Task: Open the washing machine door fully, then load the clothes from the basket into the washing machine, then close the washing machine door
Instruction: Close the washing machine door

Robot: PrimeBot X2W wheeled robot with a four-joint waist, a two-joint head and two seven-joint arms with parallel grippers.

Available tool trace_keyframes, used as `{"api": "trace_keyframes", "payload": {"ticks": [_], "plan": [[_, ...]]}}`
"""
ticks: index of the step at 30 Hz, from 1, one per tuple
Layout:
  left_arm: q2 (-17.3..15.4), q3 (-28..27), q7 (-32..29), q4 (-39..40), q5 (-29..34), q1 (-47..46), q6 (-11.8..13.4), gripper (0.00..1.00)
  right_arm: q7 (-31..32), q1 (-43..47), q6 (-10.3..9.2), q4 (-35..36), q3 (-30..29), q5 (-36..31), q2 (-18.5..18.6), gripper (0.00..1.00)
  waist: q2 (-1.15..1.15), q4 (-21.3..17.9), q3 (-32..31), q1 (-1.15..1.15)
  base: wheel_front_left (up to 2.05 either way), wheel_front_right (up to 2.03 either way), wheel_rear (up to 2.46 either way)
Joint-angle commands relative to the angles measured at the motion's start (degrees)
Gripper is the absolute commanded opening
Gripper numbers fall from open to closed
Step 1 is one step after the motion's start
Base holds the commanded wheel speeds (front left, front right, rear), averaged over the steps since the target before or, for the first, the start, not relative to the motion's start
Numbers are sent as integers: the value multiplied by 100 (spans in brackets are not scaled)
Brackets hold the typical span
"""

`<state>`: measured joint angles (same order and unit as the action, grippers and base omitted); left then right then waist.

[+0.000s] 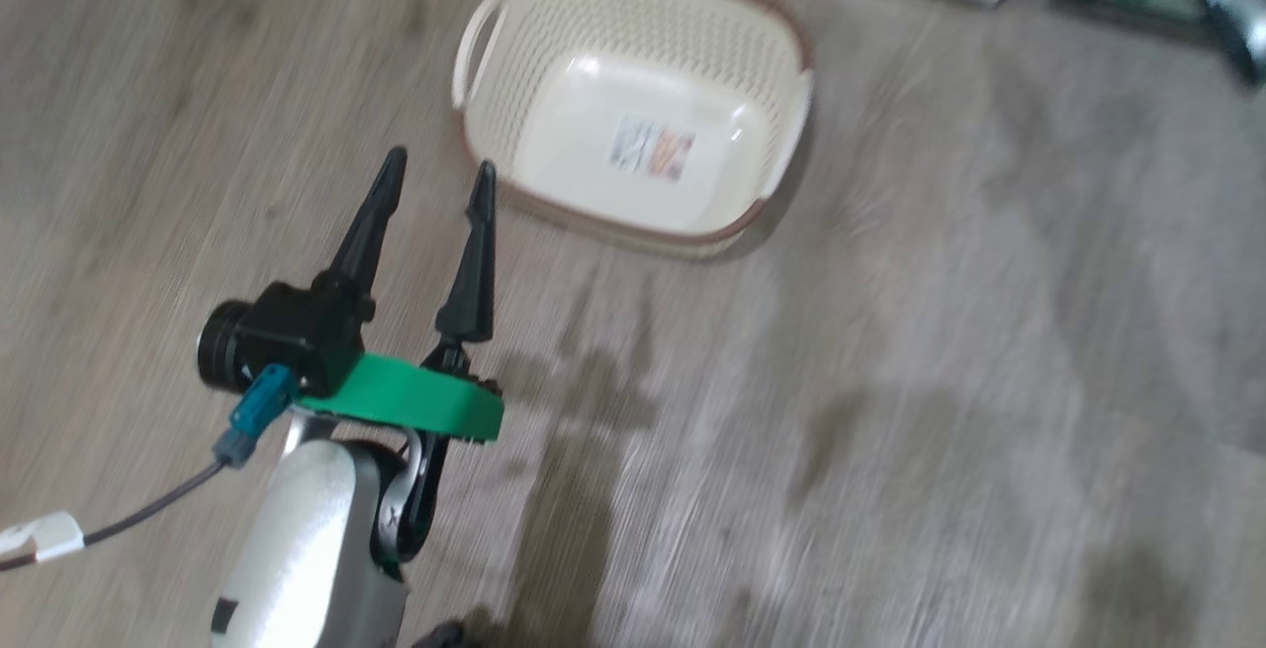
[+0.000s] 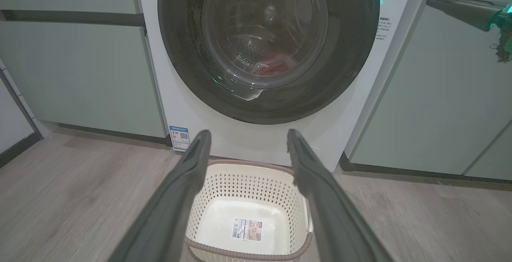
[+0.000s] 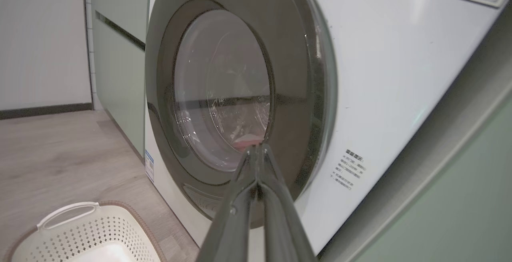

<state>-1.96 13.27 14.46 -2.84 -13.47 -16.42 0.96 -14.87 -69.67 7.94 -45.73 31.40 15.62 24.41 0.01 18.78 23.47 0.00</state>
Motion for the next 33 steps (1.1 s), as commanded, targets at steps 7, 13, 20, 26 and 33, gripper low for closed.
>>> {"api": "trace_keyframes", "payload": {"ticks": [7,13,20,26,33], "plan": [[-92,-486,54,48,273,308,-179,100,-12,1855,-45,1356,-938,417,-240,0,-1,-903,-1295,0,0,0,0],[-92,-695,54,34,322,540,-204,100,-13,2959,-45,2055,-1680,486,-571,0,-1,-1274,-1661,0,0,0,0],[-92,-806,54,63,380,755,-162,100,-13,4205,-45,2770,-2523,204,-1061,0,-1,-1602,-1936,0,0,0,0],[-92,-972,54,50,156,984,-56,100,-13,5167,-45,3317,-3121,65,-1595,0,-1,-1779,-2142,0,0,0,0],[-92,-1067,54,-36,117,1163,-16,100,-13,5970,-45,3692,-3612,-71,-1975,0,-1,-1856,-2249,0,0,0,0]]}}
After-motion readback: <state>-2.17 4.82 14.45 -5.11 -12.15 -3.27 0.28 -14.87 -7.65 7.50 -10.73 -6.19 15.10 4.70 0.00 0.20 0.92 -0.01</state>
